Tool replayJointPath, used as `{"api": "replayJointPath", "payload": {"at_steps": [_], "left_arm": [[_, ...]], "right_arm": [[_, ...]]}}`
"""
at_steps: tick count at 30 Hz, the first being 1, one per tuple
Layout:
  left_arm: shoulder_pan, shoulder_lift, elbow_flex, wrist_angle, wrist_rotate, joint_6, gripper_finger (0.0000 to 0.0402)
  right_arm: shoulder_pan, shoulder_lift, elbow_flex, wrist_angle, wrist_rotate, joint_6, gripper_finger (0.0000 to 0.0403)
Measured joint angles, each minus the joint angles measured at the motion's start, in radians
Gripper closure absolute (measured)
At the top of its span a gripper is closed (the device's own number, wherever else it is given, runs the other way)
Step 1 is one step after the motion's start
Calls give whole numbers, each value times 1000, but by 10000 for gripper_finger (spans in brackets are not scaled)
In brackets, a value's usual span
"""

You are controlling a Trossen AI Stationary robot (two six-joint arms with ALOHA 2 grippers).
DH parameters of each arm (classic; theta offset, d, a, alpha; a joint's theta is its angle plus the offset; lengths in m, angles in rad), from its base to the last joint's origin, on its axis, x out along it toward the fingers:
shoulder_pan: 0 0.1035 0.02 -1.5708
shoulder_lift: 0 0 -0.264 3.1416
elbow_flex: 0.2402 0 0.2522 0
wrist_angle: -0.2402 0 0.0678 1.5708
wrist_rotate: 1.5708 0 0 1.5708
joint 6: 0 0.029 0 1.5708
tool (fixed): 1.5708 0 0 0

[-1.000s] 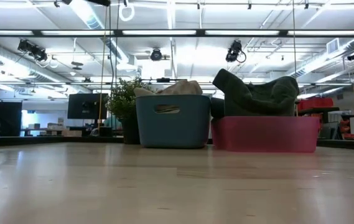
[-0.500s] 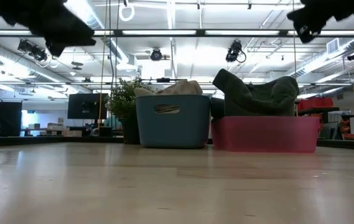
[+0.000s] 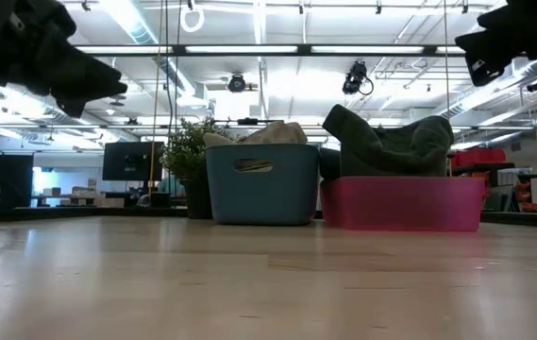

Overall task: Pick & Place hat
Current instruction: Return to Home Position

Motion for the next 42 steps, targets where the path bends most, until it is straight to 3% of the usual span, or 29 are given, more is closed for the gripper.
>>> {"api": "replayJointPath", "payload": {"at_steps": [14, 24, 36, 42], "left_arm": [[0, -73, -85, 49, 2, 73, 260], [0, -72, -85, 83, 87, 80, 260], [0, -71, -85, 83, 109, 122, 260], [0, -70, -116, 146, 180, 143, 260]], "right_arm": [[0, -156, -126, -1, -1, 0, 243], [0, -239, -201, -1, -3, 0, 243], [0, -241, -217, 0, -3, -9, 243], [0, -241, -217, 0, -3, -8, 243]]}}
